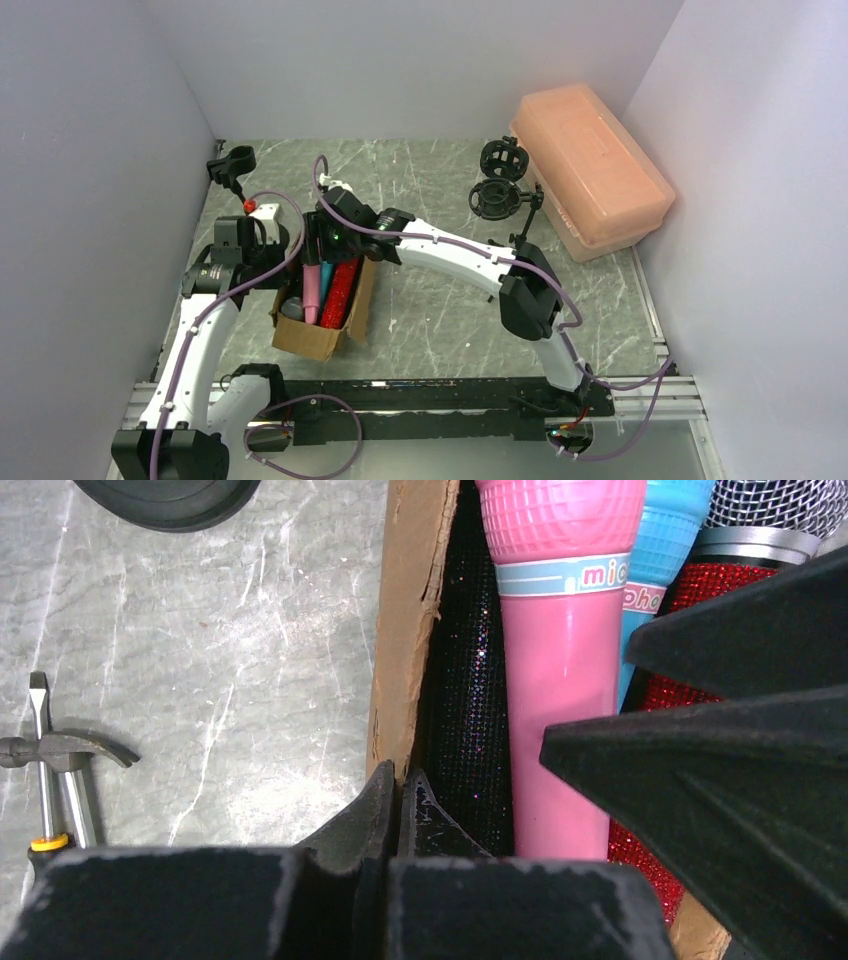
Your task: Attach the microphones to the stand
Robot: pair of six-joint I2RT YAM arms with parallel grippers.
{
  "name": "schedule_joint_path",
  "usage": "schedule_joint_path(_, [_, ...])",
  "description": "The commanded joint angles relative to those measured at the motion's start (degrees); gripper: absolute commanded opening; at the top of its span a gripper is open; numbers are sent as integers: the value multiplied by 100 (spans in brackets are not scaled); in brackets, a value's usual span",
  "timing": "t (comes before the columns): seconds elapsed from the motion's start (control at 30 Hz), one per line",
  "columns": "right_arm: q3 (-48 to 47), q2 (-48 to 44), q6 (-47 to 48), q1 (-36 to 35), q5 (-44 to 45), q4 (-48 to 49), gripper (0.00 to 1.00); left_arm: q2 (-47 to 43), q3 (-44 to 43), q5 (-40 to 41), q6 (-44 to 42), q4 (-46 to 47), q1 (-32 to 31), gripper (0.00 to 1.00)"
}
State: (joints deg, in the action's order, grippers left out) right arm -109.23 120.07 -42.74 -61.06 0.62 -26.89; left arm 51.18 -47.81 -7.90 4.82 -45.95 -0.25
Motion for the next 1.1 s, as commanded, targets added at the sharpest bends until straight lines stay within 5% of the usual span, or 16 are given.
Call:
schedule_joint_path(0.0, [-358,137,-249,-52,-378,52,60,-105,-194,67,488,354,8,0])
schedule_joint_path(0.47, [-1262,985,-403,-105,-580,-457,53,-626,-303,35,1152,350,8,0])
schedule_joint_path(0.57, [-1372,989,-378,-119,-619,-469,42,-679,-283,120,1184,384,8,0])
schedule_joint_path(0.73, [-1243,454,-300,-26,-612,-197,22,-539,-297,693,1080,316,8,0])
schedule_joint_path(1.07, [38,-1202,-184,357,-702,59,18,-417,-237,1699,688,166,8,0])
